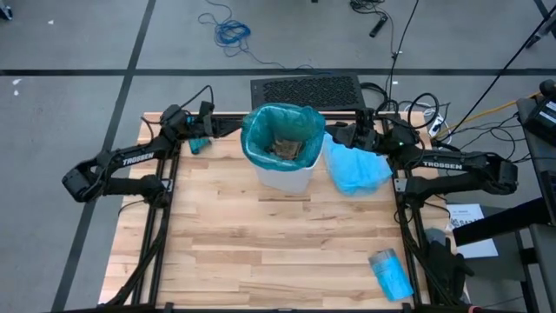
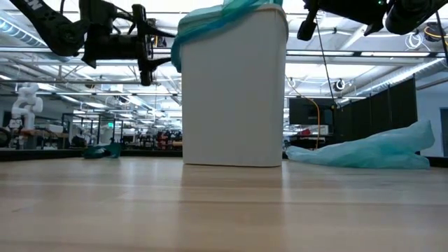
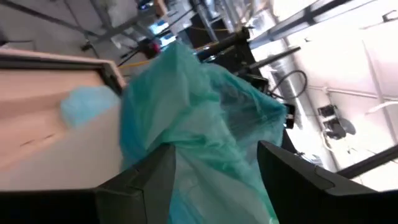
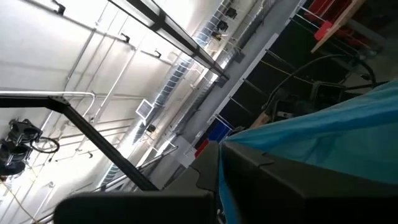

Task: Place trash/remove bag and relplace
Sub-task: Remove the blue trash bag from the white trash bin

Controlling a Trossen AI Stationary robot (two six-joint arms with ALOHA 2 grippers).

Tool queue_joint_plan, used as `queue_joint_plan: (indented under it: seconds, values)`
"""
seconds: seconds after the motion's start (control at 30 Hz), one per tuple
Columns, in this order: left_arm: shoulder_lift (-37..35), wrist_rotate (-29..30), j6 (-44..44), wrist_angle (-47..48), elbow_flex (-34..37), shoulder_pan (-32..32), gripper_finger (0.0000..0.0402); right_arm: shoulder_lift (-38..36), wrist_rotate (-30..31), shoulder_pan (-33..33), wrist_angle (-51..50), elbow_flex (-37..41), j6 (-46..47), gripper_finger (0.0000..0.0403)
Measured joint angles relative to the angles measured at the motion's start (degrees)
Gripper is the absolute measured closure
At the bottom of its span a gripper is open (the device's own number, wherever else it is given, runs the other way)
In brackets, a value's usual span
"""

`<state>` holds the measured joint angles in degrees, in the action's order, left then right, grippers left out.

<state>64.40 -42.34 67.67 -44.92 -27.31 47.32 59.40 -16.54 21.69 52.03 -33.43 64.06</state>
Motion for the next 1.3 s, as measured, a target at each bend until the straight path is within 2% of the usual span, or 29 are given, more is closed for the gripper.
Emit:
queue_joint_plan:
  seconds: [0.1, 0.2, 0.4, 0.57, 0.67, 1.0, 1.17, 1.3]
  values:
    - [0.0, -4.2, -1.3, 5.8, 0.0, 1.6, 0.0182, 0.0, 0.1, 0.0, 0.0, 0.0, 0.0, 0.0390]
    - [0.0, -5.0, -3.5, 8.6, 0.0, 1.7, 0.0183, 0.0, 0.2, 0.0, 0.0, 0.0, 0.0, 0.0390]
    - [-0.2, -4.0, -0.3, -1.6, -0.1, 2.1, 0.0183, 0.0, 0.5, 0.0, -0.1, 0.0, -0.2, 0.0390]
    - [-0.1, -6.1, -3.3, 10.6, 0.0, 3.5, 0.0183, 0.0, 1.2, 0.1, -0.2, 0.0, -0.6, 0.0390]
    - [-0.1, -6.1, -6.3, 13.7, 0.0, 3.0, 0.0183, 0.0, 1.3, 0.1, -0.2, 0.0, -1.1, 0.0390]
    - [1.0, 0.2, -6.7, 11.0, 0.0, -3.7, 0.0183, 0.0, 1.4, 0.7, -0.5, 0.0, -1.2, 0.0390]
    - [2.0, 3.6, -4.8, 2.6, 0.0, -6.1, 0.0184, 0.0, 1.4, 1.3, -0.8, 0.0, -1.0, 0.0390]
    - [2.0, 4.5, -3.4, 0.4, 0.0, -6.2, 0.0218, 0.0, 1.4, 1.2, -1.8, 0.0, -0.7, 0.0390]
